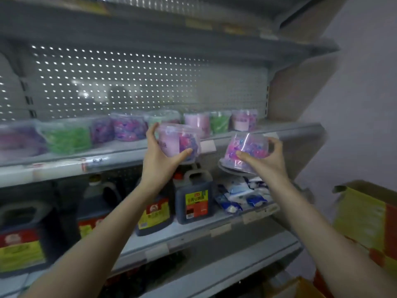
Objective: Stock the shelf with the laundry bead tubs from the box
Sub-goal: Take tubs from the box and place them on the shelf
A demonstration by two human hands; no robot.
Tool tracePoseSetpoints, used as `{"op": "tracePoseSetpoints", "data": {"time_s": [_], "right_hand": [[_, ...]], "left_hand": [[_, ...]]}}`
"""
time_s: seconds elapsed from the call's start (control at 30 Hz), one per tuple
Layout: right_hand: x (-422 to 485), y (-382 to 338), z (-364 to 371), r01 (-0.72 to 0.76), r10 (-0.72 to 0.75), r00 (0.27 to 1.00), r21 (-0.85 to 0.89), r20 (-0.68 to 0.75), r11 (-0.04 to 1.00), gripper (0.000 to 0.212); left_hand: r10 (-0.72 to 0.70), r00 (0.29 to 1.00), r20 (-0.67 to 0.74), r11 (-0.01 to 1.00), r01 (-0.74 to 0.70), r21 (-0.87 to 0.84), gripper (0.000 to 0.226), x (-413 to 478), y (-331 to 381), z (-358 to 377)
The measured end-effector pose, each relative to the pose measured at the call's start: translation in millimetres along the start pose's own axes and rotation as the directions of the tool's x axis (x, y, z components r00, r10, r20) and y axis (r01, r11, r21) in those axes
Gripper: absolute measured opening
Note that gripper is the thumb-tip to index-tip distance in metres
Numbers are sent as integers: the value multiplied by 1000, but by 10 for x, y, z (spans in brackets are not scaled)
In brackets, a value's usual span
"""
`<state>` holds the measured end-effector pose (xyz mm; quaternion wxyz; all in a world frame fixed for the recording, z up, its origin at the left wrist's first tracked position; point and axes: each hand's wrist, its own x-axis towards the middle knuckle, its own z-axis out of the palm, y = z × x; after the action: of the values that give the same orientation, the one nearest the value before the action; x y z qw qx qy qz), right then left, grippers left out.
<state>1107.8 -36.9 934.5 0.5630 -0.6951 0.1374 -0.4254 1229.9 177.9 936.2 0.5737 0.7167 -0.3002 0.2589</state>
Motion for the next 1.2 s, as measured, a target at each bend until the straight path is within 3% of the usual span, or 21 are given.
{"op": "tracePoseSetpoints", "data": {"time_s": [0.27,0.43,0.6,0.97,1.2], "right_hand": [[176,-307,824,45,-45,983,3,179,999,81],[244,-420,1442,118,-121,957,31,262,993,85],[226,-557,1978,211,-223,928,70,297,975,87],[417,-569,2512,285,-257,879,-10,402,958,83],[452,-276,2783,371,-303,880,-130,367,920,86]], "left_hand": [[-19,986,-166,977,54,204,103,346,-262,-736],[-102,965,-243,969,151,193,99,466,-460,-1069],[-37,956,-290,960,114,254,92,608,-506,-1248],[-104,970,-221,885,192,424,96,856,-761,-1380],[-191,968,-164,835,248,492,99,960,-886,-1453]]}}
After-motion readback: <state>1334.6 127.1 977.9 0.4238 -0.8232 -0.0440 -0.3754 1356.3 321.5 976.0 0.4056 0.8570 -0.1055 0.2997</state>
